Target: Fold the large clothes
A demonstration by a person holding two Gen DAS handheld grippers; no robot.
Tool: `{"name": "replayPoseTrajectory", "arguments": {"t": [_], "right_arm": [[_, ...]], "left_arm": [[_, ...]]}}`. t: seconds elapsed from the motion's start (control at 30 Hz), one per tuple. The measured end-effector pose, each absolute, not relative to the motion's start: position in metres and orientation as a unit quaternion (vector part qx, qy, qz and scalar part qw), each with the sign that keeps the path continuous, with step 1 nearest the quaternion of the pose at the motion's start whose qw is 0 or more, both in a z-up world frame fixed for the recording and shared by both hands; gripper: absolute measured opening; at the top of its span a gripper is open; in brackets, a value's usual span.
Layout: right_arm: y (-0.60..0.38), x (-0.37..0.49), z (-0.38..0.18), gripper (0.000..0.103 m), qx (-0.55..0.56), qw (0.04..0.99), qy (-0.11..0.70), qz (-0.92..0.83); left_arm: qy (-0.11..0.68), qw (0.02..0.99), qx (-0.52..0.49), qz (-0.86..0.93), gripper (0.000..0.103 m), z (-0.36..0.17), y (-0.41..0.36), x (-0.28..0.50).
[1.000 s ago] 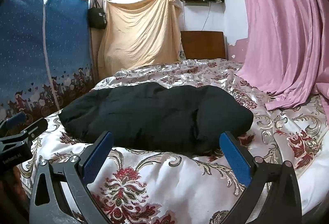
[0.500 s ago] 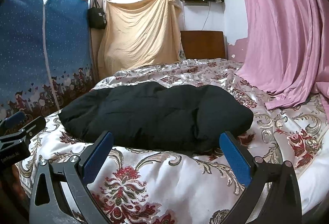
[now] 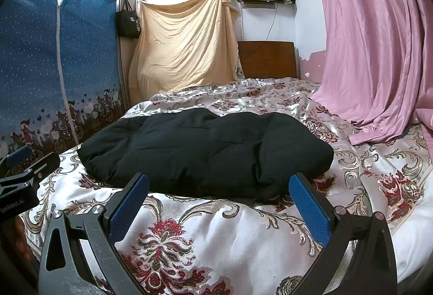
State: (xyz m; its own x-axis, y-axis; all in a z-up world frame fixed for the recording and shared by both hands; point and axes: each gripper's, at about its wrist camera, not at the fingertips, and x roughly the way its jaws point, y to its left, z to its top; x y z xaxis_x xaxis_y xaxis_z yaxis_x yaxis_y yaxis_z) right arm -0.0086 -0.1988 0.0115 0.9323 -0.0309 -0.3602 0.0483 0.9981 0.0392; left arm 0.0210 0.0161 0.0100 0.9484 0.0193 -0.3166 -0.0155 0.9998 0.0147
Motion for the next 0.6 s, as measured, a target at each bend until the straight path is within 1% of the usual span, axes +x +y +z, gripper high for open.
{"name": "replayPoseTrajectory", "arguments": {"t": [0.6], "right_arm": [[-0.1979, -0.009, 0.0107, 0.102, 0.024, 0.983, 0.181, -0.02]], "left_arm": [[0.16, 0.987, 0.006, 0.008, 0.103, 0.0096, 0.0166, 0.021]]}}
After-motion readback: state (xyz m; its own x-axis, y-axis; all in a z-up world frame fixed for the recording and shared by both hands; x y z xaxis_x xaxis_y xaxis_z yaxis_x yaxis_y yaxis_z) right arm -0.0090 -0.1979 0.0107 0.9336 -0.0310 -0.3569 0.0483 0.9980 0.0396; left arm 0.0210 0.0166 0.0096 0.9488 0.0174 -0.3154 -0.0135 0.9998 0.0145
